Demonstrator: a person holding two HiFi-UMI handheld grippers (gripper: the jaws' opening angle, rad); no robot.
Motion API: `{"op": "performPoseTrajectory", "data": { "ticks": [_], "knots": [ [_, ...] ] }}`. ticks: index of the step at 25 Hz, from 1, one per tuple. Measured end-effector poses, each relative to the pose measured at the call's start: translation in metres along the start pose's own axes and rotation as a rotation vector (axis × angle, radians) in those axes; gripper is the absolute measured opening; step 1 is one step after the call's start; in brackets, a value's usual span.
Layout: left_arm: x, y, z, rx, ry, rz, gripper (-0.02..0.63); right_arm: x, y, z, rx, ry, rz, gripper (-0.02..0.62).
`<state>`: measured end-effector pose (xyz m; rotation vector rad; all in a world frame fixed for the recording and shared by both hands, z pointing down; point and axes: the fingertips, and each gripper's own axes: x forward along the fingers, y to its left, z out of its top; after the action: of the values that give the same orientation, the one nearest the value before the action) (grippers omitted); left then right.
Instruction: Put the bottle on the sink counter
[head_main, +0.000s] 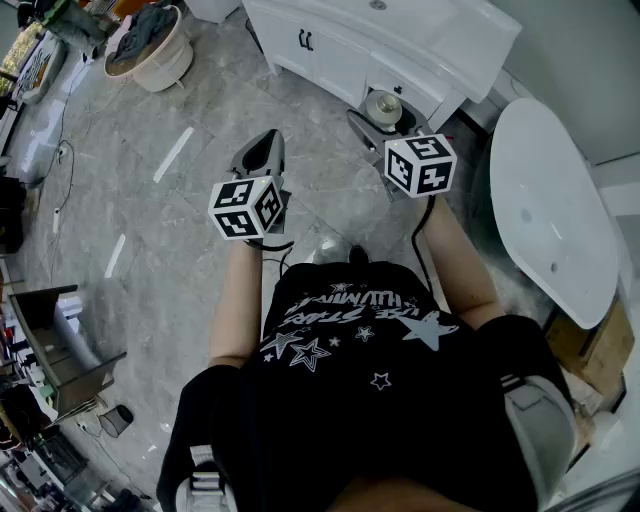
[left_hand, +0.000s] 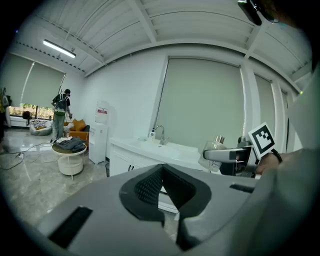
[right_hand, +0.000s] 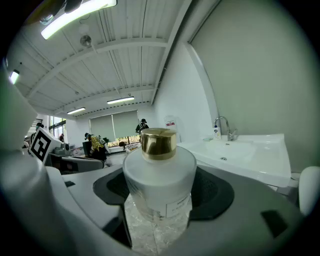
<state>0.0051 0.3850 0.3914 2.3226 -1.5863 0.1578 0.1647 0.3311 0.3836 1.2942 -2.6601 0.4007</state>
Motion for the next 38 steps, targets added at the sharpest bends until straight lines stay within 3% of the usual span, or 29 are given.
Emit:
{"op": "performPoseTrajectory", "data": {
  "ticks": [22, 31, 38],
  "knots": [
    [0.029, -0.023, -0.018, -0.040, 0.001, 0.073, 0.008, -0.001, -0.043, -0.018, 0.011, 0.037, 0.087, 0.325],
    [0.067, 0.005, -0.014, -0.063, 0.026, 0.081, 0.008, 0.044, -0.064, -0.008, 0.015, 0.062, 0.104, 0.325],
    [0.122, 0.062, 0.004, -0.076, 0.021, 0.057, 0.008, 0.119, -0.078, 0.008, 0.004, 0.076, 0.095, 0.325]
  ]
}}
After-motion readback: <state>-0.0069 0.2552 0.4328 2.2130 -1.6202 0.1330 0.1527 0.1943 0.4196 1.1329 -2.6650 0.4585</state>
